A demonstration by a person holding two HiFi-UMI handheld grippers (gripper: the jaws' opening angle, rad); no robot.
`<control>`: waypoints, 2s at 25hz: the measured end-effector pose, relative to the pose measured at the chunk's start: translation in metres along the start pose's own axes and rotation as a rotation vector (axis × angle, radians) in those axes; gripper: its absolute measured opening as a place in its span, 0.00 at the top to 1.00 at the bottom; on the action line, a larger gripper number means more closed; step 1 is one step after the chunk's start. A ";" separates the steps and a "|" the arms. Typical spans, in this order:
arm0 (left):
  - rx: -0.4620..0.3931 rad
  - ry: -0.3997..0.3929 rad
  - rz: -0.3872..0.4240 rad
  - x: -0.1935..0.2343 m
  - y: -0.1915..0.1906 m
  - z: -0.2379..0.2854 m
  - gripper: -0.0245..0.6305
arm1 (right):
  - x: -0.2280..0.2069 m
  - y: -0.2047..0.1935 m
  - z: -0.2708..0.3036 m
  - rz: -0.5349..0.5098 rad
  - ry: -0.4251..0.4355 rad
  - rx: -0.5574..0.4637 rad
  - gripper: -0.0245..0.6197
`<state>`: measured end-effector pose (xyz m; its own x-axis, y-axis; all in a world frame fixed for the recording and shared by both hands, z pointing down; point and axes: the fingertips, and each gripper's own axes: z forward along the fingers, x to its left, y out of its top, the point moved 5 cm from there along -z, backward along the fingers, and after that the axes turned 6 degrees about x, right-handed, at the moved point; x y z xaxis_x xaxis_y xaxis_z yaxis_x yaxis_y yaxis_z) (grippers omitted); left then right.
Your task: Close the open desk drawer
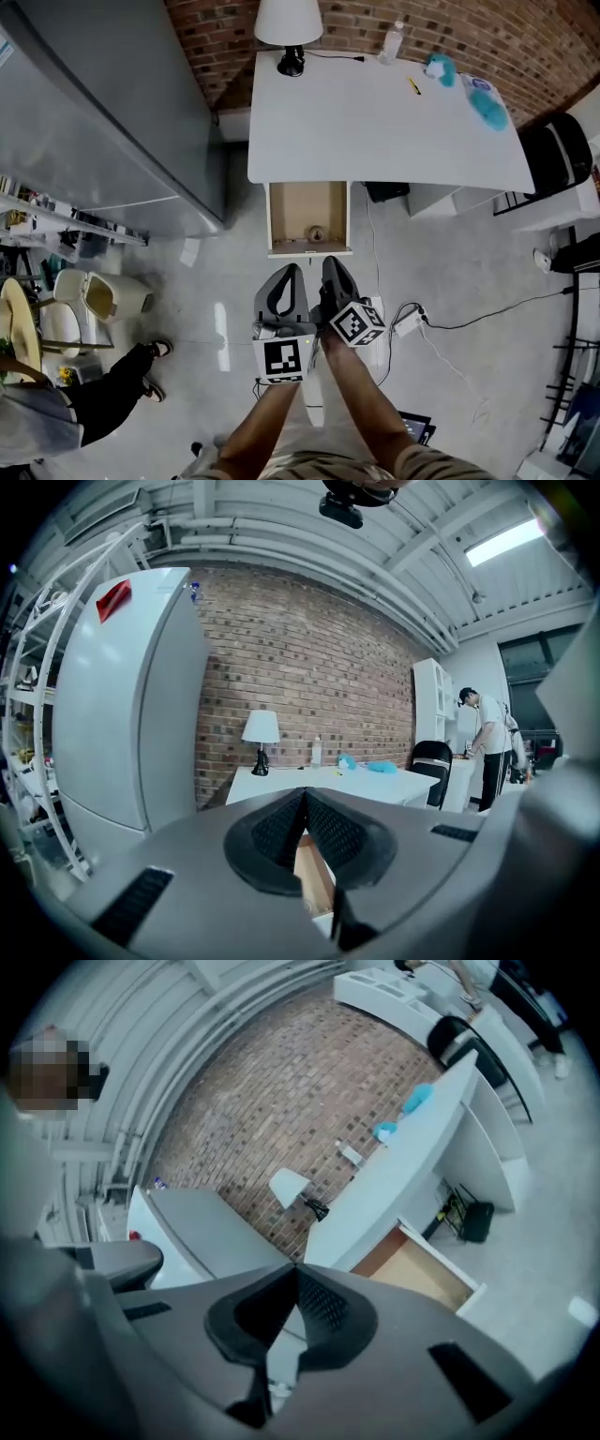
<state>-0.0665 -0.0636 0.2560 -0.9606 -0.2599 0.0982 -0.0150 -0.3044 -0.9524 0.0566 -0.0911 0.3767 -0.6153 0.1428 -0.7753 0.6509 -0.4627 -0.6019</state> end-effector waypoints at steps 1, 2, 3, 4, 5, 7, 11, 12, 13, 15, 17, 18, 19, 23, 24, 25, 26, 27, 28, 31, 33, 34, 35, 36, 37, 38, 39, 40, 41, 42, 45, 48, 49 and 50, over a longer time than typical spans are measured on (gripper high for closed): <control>0.002 0.002 -0.010 0.001 -0.005 0.001 0.95 | -0.005 -0.005 0.002 0.064 0.021 -0.003 0.95; 0.005 0.005 -0.019 0.002 -0.009 0.001 0.95 | -0.009 -0.010 0.003 0.126 0.052 -0.007 0.95; 0.010 0.007 -0.025 0.003 -0.014 0.002 0.95 | -0.012 -0.014 0.005 0.175 0.085 -0.012 0.95; 0.014 0.007 -0.029 0.003 -0.018 0.002 0.95 | -0.017 -0.019 0.006 0.220 0.110 -0.021 0.95; 0.018 0.006 -0.032 0.003 -0.022 0.003 0.95 | -0.023 -0.023 0.006 0.269 0.126 -0.037 0.95; 0.021 0.000 -0.034 0.002 -0.030 0.007 0.95 | -0.041 -0.032 0.007 0.384 0.144 -0.075 0.95; 0.029 -0.007 -0.041 0.000 -0.049 0.014 0.95 | -0.070 -0.051 0.011 0.520 0.164 -0.130 0.95; 0.033 -0.007 -0.043 0.000 -0.054 0.016 0.95 | -0.077 -0.055 0.011 0.555 0.174 -0.146 0.95; 0.036 -0.006 -0.046 0.000 -0.058 0.017 0.95 | -0.082 -0.058 0.012 0.581 0.188 -0.160 0.95; 0.042 -0.005 -0.050 0.001 -0.066 0.019 0.95 | -0.091 -0.064 0.016 0.627 0.227 -0.187 0.95; 0.054 -0.014 -0.068 0.003 -0.074 0.021 0.95 | -0.101 -0.070 0.021 0.673 0.258 -0.220 0.95; 0.062 -0.023 -0.086 0.003 -0.079 0.022 0.95 | -0.108 -0.075 0.024 0.684 0.262 -0.230 0.95; 0.067 -0.034 -0.104 0.004 -0.083 0.023 0.95 | -0.115 -0.081 0.026 0.691 0.263 -0.234 0.95; 0.062 -0.052 -0.126 0.004 -0.095 0.029 0.95 | -0.140 -0.097 0.036 0.729 0.294 -0.255 0.95; 0.056 -0.053 -0.133 0.003 -0.096 0.032 0.95 | -0.144 -0.098 0.037 0.728 0.305 -0.257 0.95; 0.053 -0.054 -0.138 0.003 -0.098 0.034 0.95 | -0.148 -0.101 0.039 0.727 0.316 -0.259 0.95; 0.053 -0.054 -0.141 0.003 -0.100 0.036 0.95 | -0.152 -0.104 0.040 0.730 0.324 -0.262 0.95; 0.056 -0.055 -0.142 0.003 -0.103 0.037 0.95 | -0.157 -0.109 0.041 0.738 0.328 -0.267 0.95; 0.060 -0.056 -0.141 0.003 -0.107 0.038 0.95 | -0.162 -0.114 0.041 0.743 0.328 -0.271 0.95; 0.060 -0.063 -0.142 0.006 -0.117 0.044 0.95 | -0.178 -0.129 0.046 0.736 0.321 -0.265 0.95; 0.069 -0.059 -0.153 0.007 -0.123 0.046 0.95 | -0.189 -0.138 0.049 0.743 0.334 -0.253 0.95; 0.075 -0.057 -0.158 0.007 -0.127 0.047 0.95 | -0.195 -0.142 0.051 0.742 0.339 -0.242 0.95; 0.078 -0.055 -0.162 0.007 -0.130 0.048 0.95 | -0.201 -0.147 0.053 0.738 0.342 -0.227 0.95; 0.077 -0.054 -0.164 0.007 -0.132 0.050 0.95 | -0.208 -0.150 0.055 0.736 0.343 -0.216 0.95; 0.073 -0.055 -0.163 0.007 -0.134 0.051 0.95 | -0.215 -0.153 0.057 0.740 0.345 -0.213 0.95; 0.072 -0.057 -0.160 0.008 -0.136 0.052 0.95 | -0.220 -0.155 0.059 0.743 0.347 -0.215 0.95; 0.074 -0.059 -0.156 0.009 -0.138 0.053 0.95 | -0.225 -0.158 0.060 0.739 0.348 -0.217 0.95; 0.076 -0.060 -0.154 0.010 -0.140 0.054 0.95 | -0.228 -0.160 0.061 0.732 0.348 -0.215 0.95; 0.080 -0.058 -0.156 0.010 -0.143 0.055 0.95 | -0.231 -0.162 0.062 0.726 0.347 -0.214 0.95; 0.085 -0.056 -0.158 0.011 -0.146 0.056 0.95 | -0.234 -0.163 0.062 0.725 0.347 -0.213 0.95; 0.105 -0.053 -0.163 0.011 -0.154 0.058 0.95 | -0.244 -0.172 0.064 0.733 0.340 -0.220 0.95; 0.098 -0.061 -0.159 0.010 -0.157 0.062 0.95 | -0.256 -0.186 0.068 0.726 0.328 -0.200 0.95; 0.101 -0.067 -0.158 0.009 -0.159 0.063 0.95 | -0.260 -0.190 0.070 0.722 0.329 -0.188 0.94; 0.107 -0.074 -0.153 0.007 -0.160 0.064 0.95 | -0.264 -0.194 0.071 0.719 0.331 -0.180 0.88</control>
<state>-0.0535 -0.0750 0.4278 -0.9261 -0.2688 0.2646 -0.1261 -0.4406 -0.8888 0.0611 -0.1011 0.7114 0.1261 0.1284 -0.9837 0.9159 -0.3960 0.0658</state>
